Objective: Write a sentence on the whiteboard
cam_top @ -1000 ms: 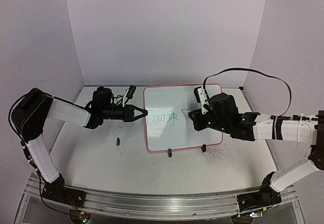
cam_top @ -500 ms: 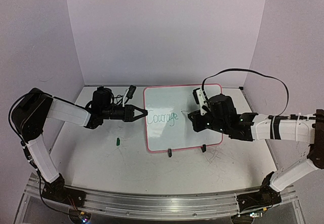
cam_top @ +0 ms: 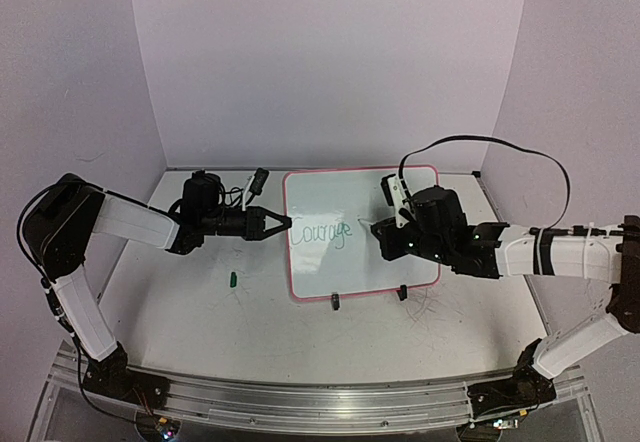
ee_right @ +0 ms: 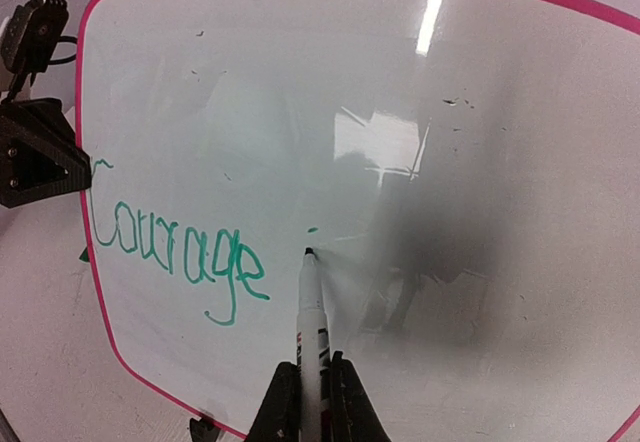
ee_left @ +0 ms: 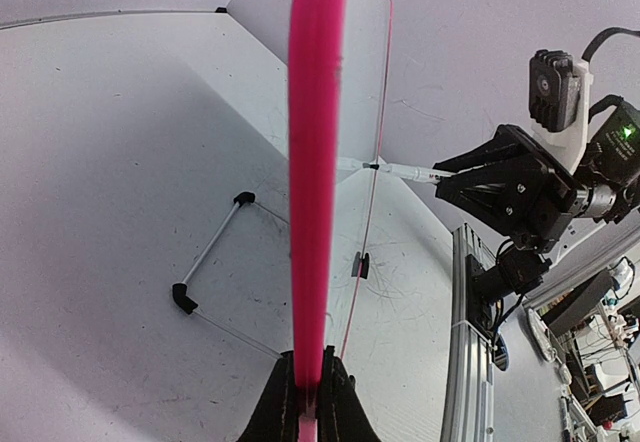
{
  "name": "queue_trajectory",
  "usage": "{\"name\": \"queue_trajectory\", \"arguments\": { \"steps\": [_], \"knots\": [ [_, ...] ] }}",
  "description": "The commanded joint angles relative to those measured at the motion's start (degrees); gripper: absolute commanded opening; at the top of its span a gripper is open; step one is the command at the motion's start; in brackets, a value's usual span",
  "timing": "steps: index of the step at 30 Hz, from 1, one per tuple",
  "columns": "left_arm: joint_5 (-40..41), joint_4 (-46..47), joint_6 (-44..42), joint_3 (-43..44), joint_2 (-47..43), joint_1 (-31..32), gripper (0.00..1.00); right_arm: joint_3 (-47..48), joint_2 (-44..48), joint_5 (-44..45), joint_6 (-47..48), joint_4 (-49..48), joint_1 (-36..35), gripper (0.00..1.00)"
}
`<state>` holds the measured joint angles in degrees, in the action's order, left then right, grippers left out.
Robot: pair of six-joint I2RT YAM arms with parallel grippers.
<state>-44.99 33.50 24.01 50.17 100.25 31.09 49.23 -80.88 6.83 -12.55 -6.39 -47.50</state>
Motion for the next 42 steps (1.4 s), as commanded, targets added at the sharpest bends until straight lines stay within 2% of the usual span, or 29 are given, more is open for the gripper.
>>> {"name": "queue_trajectory", "arguments": {
  "steps": [1,20,33,39,42],
  "knots": [
    [2.4,-0.3,-1.0,1.1,0.6,0.6,0.00,-0.9,0.2,0.7,-1.1,0.9,0.3,0.00],
    [2.4,-0.2,-1.0,1.0,0.6,0.6,0.00,-3.7,1.0,-0.3,-3.1,1.5,-0.2,0.00],
    [2.4,-0.2,-1.0,0.9,0.6,0.6,0.00,-4.7,3.0,2.2,-4.0,2.5,-0.3,0.00],
    [2.4,-0.2,-1.0,0.8,0.4,0.6,0.00,-6.3,7.1,-3.1,-2.4,-3.3,-0.3,0.00],
    [2.4,-0.2,-0.9,1.0,0.5,0.6,0.00,-4.5,5.1,-3.0,-1.8,-3.9,-0.3,0.00]
  ]
}}
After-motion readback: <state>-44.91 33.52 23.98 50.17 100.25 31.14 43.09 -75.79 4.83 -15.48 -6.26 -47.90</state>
